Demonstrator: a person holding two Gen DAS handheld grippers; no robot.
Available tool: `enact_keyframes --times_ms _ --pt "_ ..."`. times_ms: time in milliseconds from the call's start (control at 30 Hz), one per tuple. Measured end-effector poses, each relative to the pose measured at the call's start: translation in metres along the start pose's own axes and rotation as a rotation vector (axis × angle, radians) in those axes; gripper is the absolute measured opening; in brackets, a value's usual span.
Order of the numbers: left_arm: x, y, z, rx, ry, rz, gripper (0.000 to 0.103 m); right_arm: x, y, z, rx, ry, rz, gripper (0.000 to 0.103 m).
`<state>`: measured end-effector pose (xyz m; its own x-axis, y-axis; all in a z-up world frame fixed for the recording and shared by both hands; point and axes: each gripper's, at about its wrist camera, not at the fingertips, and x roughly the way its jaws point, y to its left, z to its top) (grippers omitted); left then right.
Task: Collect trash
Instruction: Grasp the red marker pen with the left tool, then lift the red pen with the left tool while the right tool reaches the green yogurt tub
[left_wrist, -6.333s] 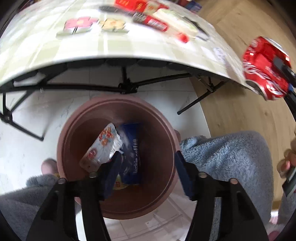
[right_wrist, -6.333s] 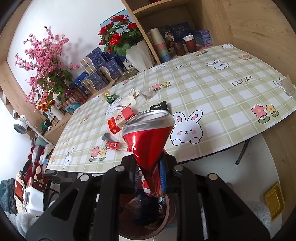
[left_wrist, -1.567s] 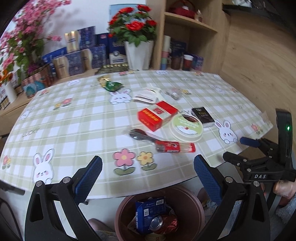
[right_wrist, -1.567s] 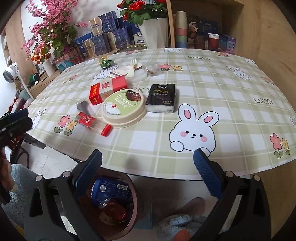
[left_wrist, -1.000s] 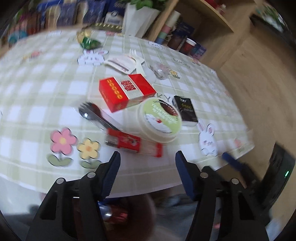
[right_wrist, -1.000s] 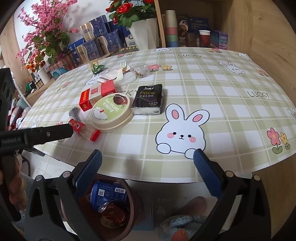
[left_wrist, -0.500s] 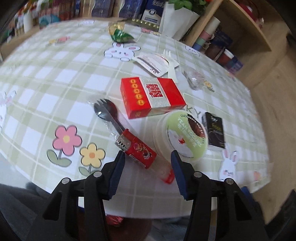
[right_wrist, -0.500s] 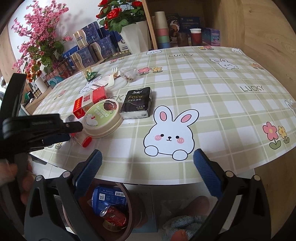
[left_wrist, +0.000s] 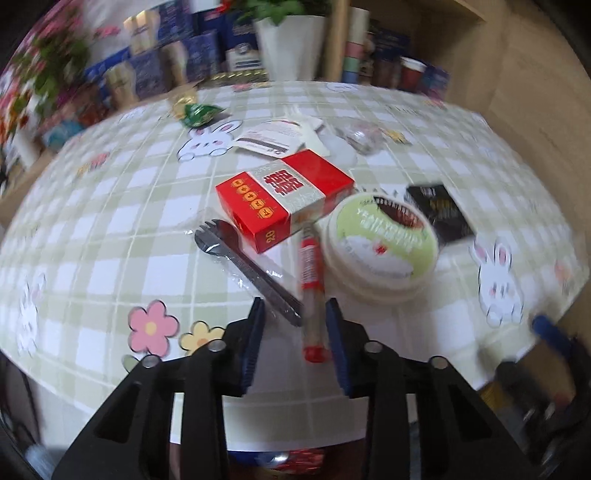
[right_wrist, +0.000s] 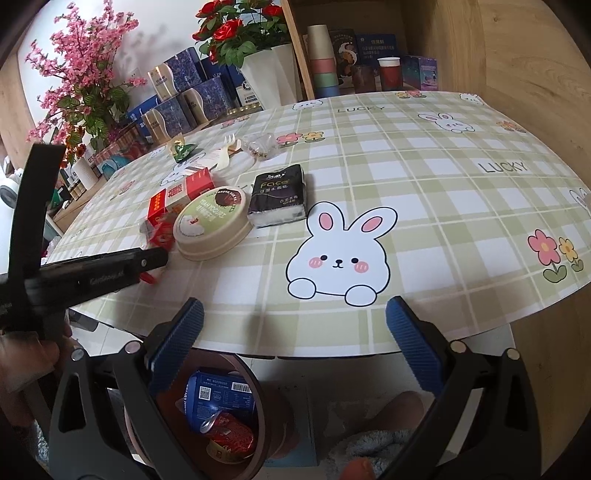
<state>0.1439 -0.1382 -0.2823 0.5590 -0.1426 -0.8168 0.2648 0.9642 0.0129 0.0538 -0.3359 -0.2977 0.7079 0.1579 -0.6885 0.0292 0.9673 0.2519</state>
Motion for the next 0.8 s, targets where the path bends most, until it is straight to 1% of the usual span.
enact_keyframes --times_ms 33,67,167,200,233,300,400,433,700,800 --pt "-0.001 0.000 -0.002 0.021 -0.005 -0.001 0.031 0.001 -0.001 -0.001 0.005 0.001 0.003 0.097" --pt "-0.001 0.002 -0.003 0.022 -0.008 -0.009 0.030 0.001 -0.001 -0.001 0.010 0.001 0.006 0.097" --pt "-0.003 0.009 -0.005 0.011 -0.012 -0.030 0.022 0.002 -0.001 -0.001 0.019 -0.008 0.016 0.097" --pt "-0.004 0.012 -0.006 0.009 -0.014 -0.033 0.015 0.002 -0.001 -0.001 0.019 -0.010 0.018 0.097" --pt "-0.004 0.015 -0.006 0.001 -0.014 -0.038 0.013 0.003 -0.001 -0.001 0.017 -0.012 0.022 0.097" --pt "-0.006 0.028 -0.008 -0.064 -0.013 -0.093 0.010 0.002 0.000 -0.001 0.012 -0.017 0.024 0.097" --pt "-0.014 0.045 -0.015 -0.158 -0.029 -0.145 0.010 0.002 0.000 -0.002 0.009 -0.019 0.029 0.097" --pt "-0.018 0.049 -0.017 -0.169 -0.039 -0.147 0.010 0.002 -0.001 -0.002 0.011 -0.019 0.032 0.097" --pt "-0.056 0.075 -0.019 -0.226 -0.142 -0.143 0.010 0.004 0.000 0.000 0.020 -0.023 0.046 0.098" --pt "-0.066 0.084 -0.018 -0.231 -0.171 -0.140 0.010 0.006 0.003 0.002 0.014 -0.007 0.058 0.098"
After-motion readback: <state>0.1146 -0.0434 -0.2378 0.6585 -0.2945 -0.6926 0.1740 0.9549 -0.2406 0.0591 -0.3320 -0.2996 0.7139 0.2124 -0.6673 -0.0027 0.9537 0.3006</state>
